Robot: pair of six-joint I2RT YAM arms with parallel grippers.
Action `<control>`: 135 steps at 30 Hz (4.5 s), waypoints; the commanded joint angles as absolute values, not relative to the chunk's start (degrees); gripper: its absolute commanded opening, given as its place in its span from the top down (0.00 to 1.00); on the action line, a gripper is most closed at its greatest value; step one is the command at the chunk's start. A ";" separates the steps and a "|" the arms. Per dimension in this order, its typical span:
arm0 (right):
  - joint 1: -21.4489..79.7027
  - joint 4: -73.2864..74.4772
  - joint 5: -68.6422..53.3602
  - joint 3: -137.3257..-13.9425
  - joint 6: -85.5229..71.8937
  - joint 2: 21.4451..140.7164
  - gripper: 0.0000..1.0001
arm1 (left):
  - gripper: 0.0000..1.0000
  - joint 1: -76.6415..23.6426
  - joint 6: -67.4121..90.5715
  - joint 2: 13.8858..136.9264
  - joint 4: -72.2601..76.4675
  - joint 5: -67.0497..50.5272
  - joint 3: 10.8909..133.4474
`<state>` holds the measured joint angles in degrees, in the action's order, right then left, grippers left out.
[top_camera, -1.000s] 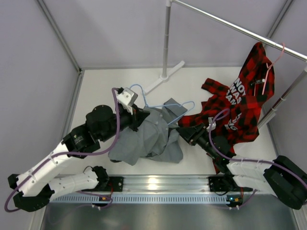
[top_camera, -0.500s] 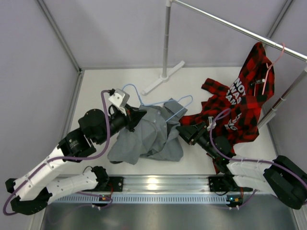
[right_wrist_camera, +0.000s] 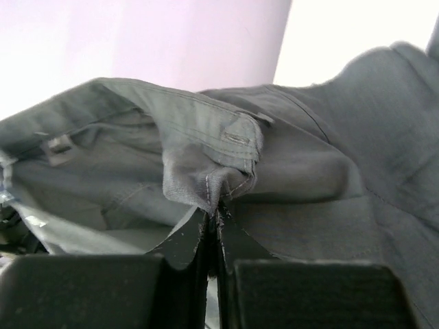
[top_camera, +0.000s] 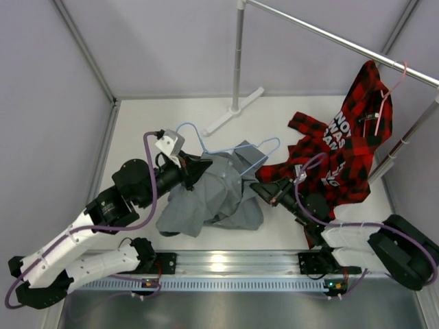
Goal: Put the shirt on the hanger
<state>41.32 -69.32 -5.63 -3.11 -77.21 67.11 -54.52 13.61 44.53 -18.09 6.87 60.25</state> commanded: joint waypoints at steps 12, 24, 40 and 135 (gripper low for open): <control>39.55 -4.32 12.65 -36.29 -25.50 46.84 1.00 | 1.00 -54.58 13.80 41.22 -29.78 7.74 65.21; 39.46 2.11 14.95 -46.14 -13.11 46.06 1.00 | 1.00 -54.58 15.64 39.99 -37.26 15.99 64.95; 39.99 -2.73 6.84 -47.18 -7.82 46.31 1.00 | 1.00 -54.58 17.05 47.99 -34.19 6.85 66.45; 31.47 11.51 8.02 -67.50 -9.49 67.77 1.00 | 1.00 -54.58 9.93 41.57 -17.58 12.21 47.90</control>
